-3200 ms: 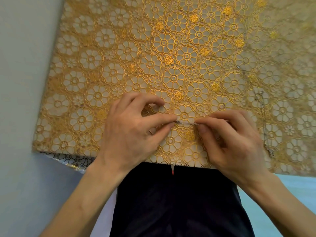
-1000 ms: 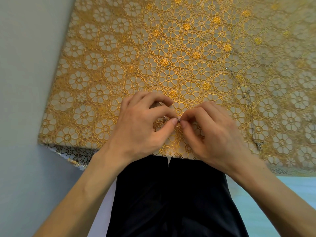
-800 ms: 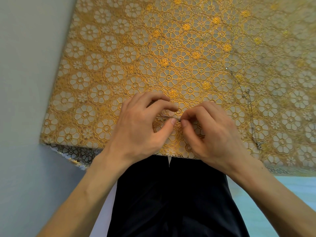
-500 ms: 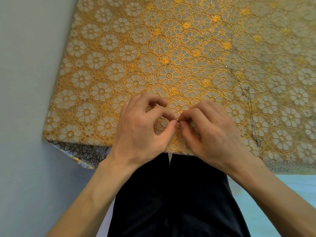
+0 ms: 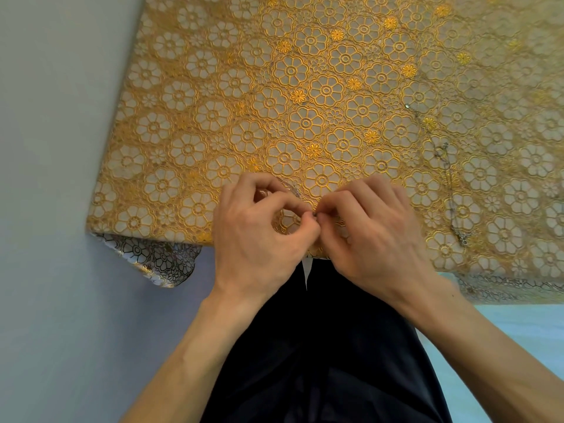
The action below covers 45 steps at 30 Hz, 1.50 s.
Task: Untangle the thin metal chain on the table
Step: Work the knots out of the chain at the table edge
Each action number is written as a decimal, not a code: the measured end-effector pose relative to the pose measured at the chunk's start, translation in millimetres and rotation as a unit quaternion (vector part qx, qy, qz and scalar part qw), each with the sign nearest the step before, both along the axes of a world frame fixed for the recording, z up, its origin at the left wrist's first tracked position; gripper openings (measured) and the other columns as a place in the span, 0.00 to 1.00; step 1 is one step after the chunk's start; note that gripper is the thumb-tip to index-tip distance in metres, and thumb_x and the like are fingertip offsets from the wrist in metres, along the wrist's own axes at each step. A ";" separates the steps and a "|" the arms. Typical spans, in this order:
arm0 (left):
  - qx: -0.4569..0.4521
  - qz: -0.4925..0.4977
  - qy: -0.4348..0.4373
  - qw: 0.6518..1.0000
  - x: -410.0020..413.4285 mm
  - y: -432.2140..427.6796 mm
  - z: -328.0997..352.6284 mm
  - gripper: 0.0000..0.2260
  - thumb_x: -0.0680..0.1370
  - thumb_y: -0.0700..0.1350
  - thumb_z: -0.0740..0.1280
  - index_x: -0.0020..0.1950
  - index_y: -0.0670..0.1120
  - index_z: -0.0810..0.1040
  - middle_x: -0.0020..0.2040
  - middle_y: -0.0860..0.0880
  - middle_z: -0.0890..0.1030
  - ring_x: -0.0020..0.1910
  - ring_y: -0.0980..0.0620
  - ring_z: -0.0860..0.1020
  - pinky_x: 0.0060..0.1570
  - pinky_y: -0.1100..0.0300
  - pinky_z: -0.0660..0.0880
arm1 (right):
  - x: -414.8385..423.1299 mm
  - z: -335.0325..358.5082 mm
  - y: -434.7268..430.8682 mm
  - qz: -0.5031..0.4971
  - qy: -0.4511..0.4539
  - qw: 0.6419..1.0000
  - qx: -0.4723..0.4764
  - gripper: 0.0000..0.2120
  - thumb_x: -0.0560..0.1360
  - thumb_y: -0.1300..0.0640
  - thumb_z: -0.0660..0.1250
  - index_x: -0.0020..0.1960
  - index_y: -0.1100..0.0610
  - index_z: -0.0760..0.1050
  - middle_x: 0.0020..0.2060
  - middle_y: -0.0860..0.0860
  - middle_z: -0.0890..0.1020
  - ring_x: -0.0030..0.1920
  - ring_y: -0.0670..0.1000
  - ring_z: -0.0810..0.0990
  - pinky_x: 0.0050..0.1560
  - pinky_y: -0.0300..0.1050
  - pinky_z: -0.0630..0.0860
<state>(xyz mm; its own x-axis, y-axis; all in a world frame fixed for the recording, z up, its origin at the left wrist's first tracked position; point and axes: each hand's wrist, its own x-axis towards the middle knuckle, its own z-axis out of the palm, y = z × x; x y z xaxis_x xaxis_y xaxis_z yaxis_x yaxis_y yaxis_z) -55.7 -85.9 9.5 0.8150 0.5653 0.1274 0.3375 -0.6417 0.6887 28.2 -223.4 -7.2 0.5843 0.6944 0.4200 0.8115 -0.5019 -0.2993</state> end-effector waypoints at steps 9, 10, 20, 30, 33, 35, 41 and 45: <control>-0.011 0.006 0.014 1.000 -9.1 -3.7 -3.5 0.05 0.70 0.56 0.71 0.39 0.57 0.84 0.59 0.58 0.77 0.60 0.50 0.70 0.59 0.47 0.70 | -11.2 -3.9 -9.9 -0.025 0.082 0.996 0.030 0.08 0.77 0.52 0.70 0.51 0.56 0.82 0.47 0.50 0.83 0.51 0.56 0.76 0.50 0.55 0.74; -0.012 0.003 0.013 1.000 -9.4 -3.3 -3.8 0.05 0.70 0.56 0.70 0.39 0.57 0.84 0.59 0.58 0.78 0.60 0.50 0.70 0.59 0.47 0.70 | -11.9 -2.8 -10.6 -0.026 0.090 0.995 0.037 0.10 0.77 0.51 0.70 0.52 0.57 0.82 0.48 0.51 0.83 0.51 0.57 0.77 0.50 0.56 0.74; -0.007 -0.003 0.010 1.000 -10.4 -3.1 -5.1 0.04 0.70 0.55 0.71 0.39 0.57 0.84 0.60 0.58 0.78 0.60 0.51 0.70 0.60 0.49 0.70 | -14.6 -4.8 -8.1 -0.030 0.040 0.999 0.021 0.08 0.78 0.51 0.69 0.45 0.54 0.82 0.41 0.50 0.82 0.46 0.59 0.79 0.46 0.54 0.73; -0.024 0.007 0.011 1.000 -10.0 -3.2 -3.4 0.05 0.69 0.56 0.71 0.39 0.56 0.84 0.60 0.58 0.78 0.60 0.51 0.71 0.60 0.46 0.70 | -13.4 -5.6 -3.8 -0.019 0.038 0.999 -0.007 0.09 0.78 0.53 0.66 0.44 0.58 0.78 0.40 0.54 0.80 0.44 0.61 0.77 0.43 0.57 0.72; -0.024 0.009 0.016 1.000 -9.7 -2.4 -4.3 0.05 0.69 0.56 0.72 0.39 0.56 0.84 0.60 0.58 0.78 0.60 0.51 0.71 0.60 0.46 0.70 | -14.2 -5.4 -5.1 -0.023 0.037 0.999 0.002 0.08 0.77 0.54 0.66 0.43 0.58 0.78 0.40 0.54 0.80 0.44 0.60 0.77 0.44 0.56 0.73; -0.019 0.005 0.016 1.000 -9.8 -2.9 -4.8 0.06 0.69 0.57 0.70 0.39 0.56 0.84 0.60 0.58 0.78 0.61 0.50 0.71 0.60 0.46 0.70 | -15.1 -4.6 -6.7 -0.026 0.041 0.999 0.006 0.07 0.76 0.54 0.67 0.43 0.58 0.78 0.40 0.53 0.80 0.45 0.60 0.78 0.46 0.55 0.73; -0.019 0.006 0.016 1.000 -9.5 -3.4 -5.2 0.06 0.69 0.57 0.70 0.39 0.56 0.84 0.60 0.58 0.78 0.61 0.51 0.70 0.61 0.47 0.69 | -17.8 -1.4 -9.7 -0.043 0.067 0.997 0.013 0.07 0.75 0.53 0.68 0.45 0.56 0.79 0.41 0.51 0.81 0.47 0.58 0.77 0.47 0.55 0.72; -0.020 -0.002 0.015 1.000 -10.6 -2.1 -6.1 0.07 0.69 0.57 0.70 0.39 0.56 0.84 0.61 0.58 0.77 0.61 0.51 0.70 0.60 0.47 0.70 | -19.3 0.3 -14.0 -0.049 0.090 0.994 0.035 0.08 0.74 0.51 0.70 0.48 0.56 0.81 0.42 0.50 0.81 0.47 0.57 0.77 0.48 0.56 0.73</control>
